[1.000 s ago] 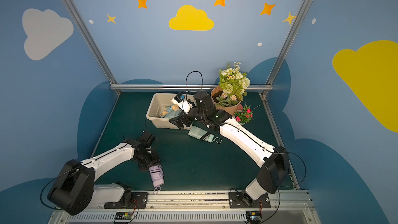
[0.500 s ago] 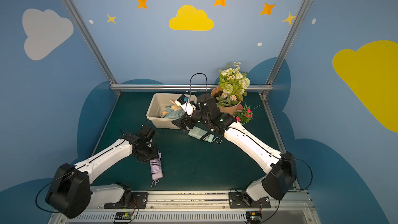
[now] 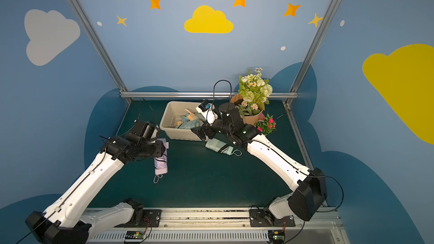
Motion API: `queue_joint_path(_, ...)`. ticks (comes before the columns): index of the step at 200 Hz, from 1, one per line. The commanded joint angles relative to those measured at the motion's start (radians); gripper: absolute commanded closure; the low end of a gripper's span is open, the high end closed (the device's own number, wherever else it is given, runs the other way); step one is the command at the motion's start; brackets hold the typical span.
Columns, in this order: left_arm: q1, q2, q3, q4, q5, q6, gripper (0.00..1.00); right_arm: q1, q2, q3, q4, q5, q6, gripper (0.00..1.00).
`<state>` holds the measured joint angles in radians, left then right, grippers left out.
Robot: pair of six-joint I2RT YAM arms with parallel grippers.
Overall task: Put the umbrella into the storage box
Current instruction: Pick up the umbrella from the center of the board, then place the umbrella in the storage box.
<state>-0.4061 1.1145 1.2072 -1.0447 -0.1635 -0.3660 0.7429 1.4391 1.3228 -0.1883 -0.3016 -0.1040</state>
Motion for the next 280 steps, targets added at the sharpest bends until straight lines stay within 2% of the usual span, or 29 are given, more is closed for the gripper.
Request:
queue_joint_path(1, 0.001, 0.015, 0.091, -0.024, -0.063, 0.206, 0.72, -0.006, -0.029, -0.006, 0.045, 0.021, 0.023, 0.02)
queue_joint_path(49, -0.004, 0.096, 0.235, 0.041, -0.009, 0.511, 0.72, -0.011, -0.033, -0.007, 0.044, 0.043, 0.025, 0.02)
queue_joint_path(67, -0.004, 0.130, 0.277, 0.064, 0.015, 0.609, 0.75, -0.011, -0.037, -0.006, 0.037, 0.054, 0.024, 0.02)
queue_joint_path(86, -0.005, 0.178, 0.335, 0.091, 0.039, 0.701, 0.84, -0.013, -0.042, -0.006, 0.026, 0.067, 0.022, 0.02)
queue_joint_path(118, -0.004, 0.279, 0.437, 0.120, 0.030, 0.824, 0.86, -0.015, -0.060, -0.008, 0.005, 0.088, 0.023, 0.02)
queue_joint_path(152, -0.004, 0.331, 0.438, 0.243, -0.004, 0.953, 0.89, -0.019, -0.088, -0.010, -0.016, 0.100, 0.032, 0.02)
queue_joint_path(181, -0.005, 0.398, 0.462, 0.336, -0.011, 1.067, 0.97, -0.023, -0.110, -0.014, -0.035, 0.117, 0.037, 0.02)
queue_joint_path(248, -0.045, 0.640, 0.568, 0.506, -0.033, 1.403, 0.97, -0.025, -0.182, -0.020, -0.110, 0.173, 0.054, 0.02)
queue_joint_path(280, -0.069, 0.785, 0.666, 0.518, -0.015, 1.549, 0.98, -0.025, -0.223, -0.035, -0.149, 0.195, 0.066, 0.02)
